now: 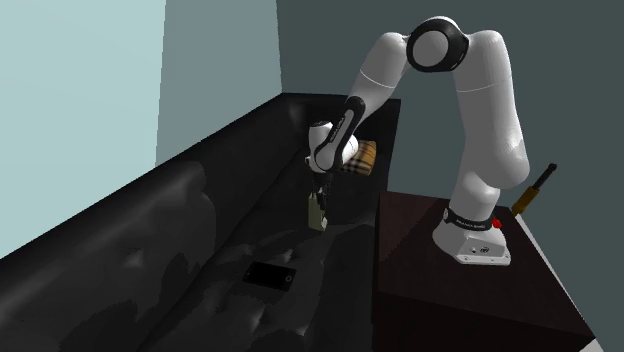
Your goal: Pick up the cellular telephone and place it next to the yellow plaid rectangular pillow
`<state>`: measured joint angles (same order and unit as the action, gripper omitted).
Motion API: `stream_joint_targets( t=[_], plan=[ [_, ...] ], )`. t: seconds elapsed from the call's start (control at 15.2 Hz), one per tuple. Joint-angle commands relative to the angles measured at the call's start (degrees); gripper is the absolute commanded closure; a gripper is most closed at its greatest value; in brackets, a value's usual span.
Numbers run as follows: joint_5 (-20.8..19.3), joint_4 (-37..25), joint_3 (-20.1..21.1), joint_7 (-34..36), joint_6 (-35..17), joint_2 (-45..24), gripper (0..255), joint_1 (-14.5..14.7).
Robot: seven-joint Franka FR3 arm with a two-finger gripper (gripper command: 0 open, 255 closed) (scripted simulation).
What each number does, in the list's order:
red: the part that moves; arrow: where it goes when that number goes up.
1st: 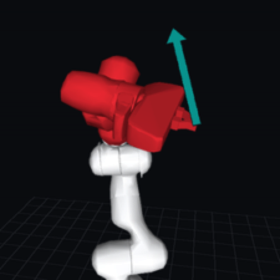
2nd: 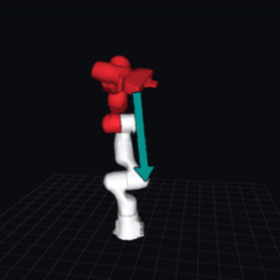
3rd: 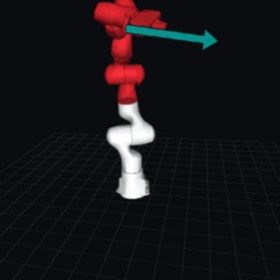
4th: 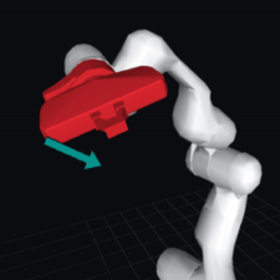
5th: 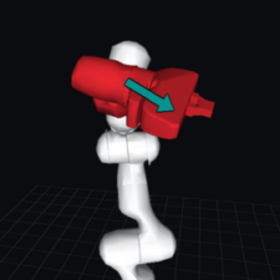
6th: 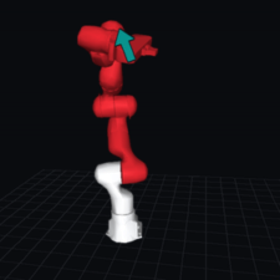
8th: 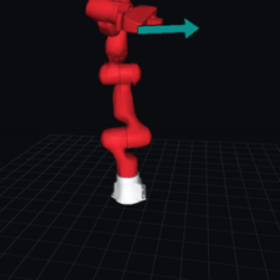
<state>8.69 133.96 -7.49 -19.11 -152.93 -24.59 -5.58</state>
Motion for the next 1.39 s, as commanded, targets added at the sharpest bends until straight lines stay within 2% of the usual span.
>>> stream_joint_targets(
  t=[0.0,1.32],
  plan=[
    [0.0,0.1,0.1,0.0,0.0,0.0,255,0.0],
    [-4.9,1.2,-2.7,3.6,13.5,14.9,255,1.9]
  ],
)
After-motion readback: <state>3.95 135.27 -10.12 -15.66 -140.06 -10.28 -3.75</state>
